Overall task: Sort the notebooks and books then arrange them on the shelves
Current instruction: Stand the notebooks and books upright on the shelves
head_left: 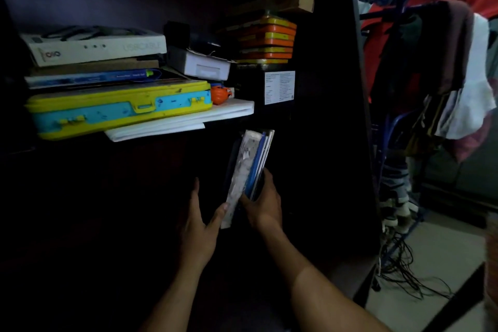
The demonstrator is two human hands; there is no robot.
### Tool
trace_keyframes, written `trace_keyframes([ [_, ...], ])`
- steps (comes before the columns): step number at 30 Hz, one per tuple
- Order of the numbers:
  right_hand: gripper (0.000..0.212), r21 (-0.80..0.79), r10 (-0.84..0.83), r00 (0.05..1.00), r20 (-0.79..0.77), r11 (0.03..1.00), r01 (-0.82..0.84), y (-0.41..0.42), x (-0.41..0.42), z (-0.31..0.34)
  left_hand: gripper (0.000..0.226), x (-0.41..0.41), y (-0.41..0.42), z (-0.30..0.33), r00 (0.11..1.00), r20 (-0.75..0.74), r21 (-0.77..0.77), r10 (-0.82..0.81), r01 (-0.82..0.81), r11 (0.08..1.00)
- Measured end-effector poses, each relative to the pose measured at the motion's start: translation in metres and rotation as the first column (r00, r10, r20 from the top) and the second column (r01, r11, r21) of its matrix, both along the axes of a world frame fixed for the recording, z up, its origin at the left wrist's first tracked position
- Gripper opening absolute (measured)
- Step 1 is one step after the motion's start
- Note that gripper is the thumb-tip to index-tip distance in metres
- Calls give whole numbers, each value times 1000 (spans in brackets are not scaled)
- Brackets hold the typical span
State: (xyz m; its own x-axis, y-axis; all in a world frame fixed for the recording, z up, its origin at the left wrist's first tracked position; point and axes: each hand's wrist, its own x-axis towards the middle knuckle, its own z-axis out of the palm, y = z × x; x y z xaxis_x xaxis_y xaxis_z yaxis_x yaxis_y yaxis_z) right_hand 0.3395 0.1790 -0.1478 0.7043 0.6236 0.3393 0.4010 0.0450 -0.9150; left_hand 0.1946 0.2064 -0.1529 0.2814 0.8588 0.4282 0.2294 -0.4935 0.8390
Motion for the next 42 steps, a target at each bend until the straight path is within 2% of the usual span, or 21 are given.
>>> trace_keyframes([
  [5,78,1,-81,988,134,997,82,0,1,0,75,1,0,-1,1000,-20,-19,-18,18,1000],
  [8,76,-36,-5,993,115,999,10,-1,-4,3,75,3,-2,1,999,20,-49,-31,32,998],
  [11,66,-68,75,997,21,995,-73,2,-4,3,75,3,-3,2,999,7,-72,-47,47,996],
  [14,51,-102,27,999,47,994,-22,7,-2,2,75,2,0,-1,998,-42,-45,-54,52,998],
  [17,53,-141,-74,990,117,986,90,9,1,-1,74,2,1,-3,998,-43,-101,-49,45,994],
  [20,58,-81,-54,992,118,995,64,10,9,-6,68,1,1,-3,1000,-12,-17,-21,21,1000],
  [22,66,-45,-39,997,66,998,42,9,17,-6,72,1,2,-4,998,12,12,-67,67,998],
  [26,72,0,-30,996,-81,1000,30,2,26,-4,86,1,6,-8,984,-87,36,-157,160,986],
  [28,69,32,-36,996,-86,999,39,-4,20,-4,88,3,9,-12,973,-148,59,-178,189,980],
  [30,68,61,-58,998,-22,996,59,-14,12,-7,90,4,9,-15,966,-178,78,-186,202,976],
  [32,73,-18,-3,990,141,1000,6,-22,6,-5,93,4,7,-15,970,-191,121,-153,178,977],
  [34,87,-209,146,948,281,974,-88,-28,0,-3,93,3,4,-12,969,-215,146,-121,155,977],
  [37,100,-411,284,925,251,897,-164,-37,5,9,95,1,-15,-3,950,-292,142,-111,158,977],
  [39,101,-453,312,914,260,875,-171,-54,8,28,97,-3,-36,1,943,-311,124,-116,161,979],
  [42,100,-388,349,889,297,895,-221,-104,4,61,91,-9,-70,10,947,-279,7,-158,167,986],
])
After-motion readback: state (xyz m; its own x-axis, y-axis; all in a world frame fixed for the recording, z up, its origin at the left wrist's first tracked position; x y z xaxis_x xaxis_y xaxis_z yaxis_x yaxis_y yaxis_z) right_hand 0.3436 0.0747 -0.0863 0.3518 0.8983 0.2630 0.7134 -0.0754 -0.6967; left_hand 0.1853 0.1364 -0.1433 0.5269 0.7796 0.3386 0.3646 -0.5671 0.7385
